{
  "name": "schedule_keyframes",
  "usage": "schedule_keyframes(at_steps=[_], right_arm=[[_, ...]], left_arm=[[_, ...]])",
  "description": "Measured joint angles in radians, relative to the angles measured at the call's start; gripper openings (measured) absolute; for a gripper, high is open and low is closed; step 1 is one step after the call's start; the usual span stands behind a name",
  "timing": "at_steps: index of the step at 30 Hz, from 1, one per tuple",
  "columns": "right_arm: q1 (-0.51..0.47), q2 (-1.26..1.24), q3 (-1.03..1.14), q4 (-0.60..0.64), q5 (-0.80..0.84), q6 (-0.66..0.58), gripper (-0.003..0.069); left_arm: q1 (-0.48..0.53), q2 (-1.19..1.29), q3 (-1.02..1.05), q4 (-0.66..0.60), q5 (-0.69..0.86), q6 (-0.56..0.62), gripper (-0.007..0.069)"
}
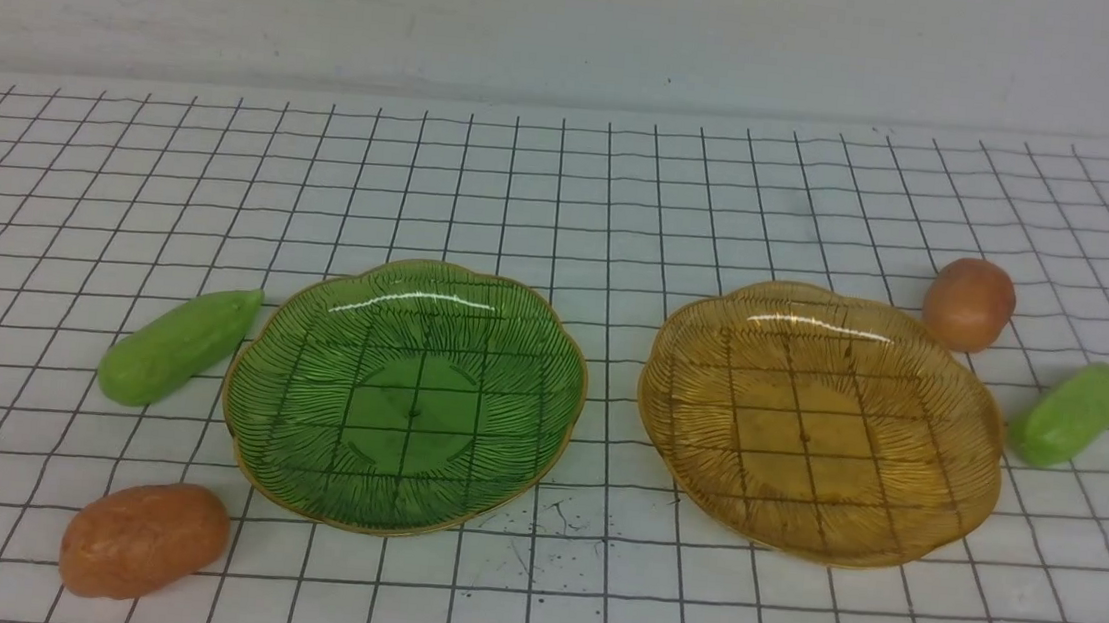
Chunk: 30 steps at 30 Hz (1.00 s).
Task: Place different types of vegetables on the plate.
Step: 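Pick up the potato beside the plates and place it on a plate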
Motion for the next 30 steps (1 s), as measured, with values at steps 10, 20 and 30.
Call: schedule_keyframes(at_steps=[10, 20, 30], right_arm=[[0.000, 0.000, 0.000, 0.593, -0.211, 0.164, -0.0015], [0.009, 0.000, -0.022, 0.643, -0.130, 0.095, -0.0015], [0.059, 0.388, -0.442, 0.548, 0.488, -0.230, -0.0015]], left_arm=[[-0.005, 0.729, -0.352, 0.409, 0.631, 0.020, -0.0008], [-0.008, 1.029, -0.427, 0.477, 0.705, 0.116, -0.0008], [-0.012, 1.059, -0.430, 0.429, 0.636, 0.352, 0.0052]])
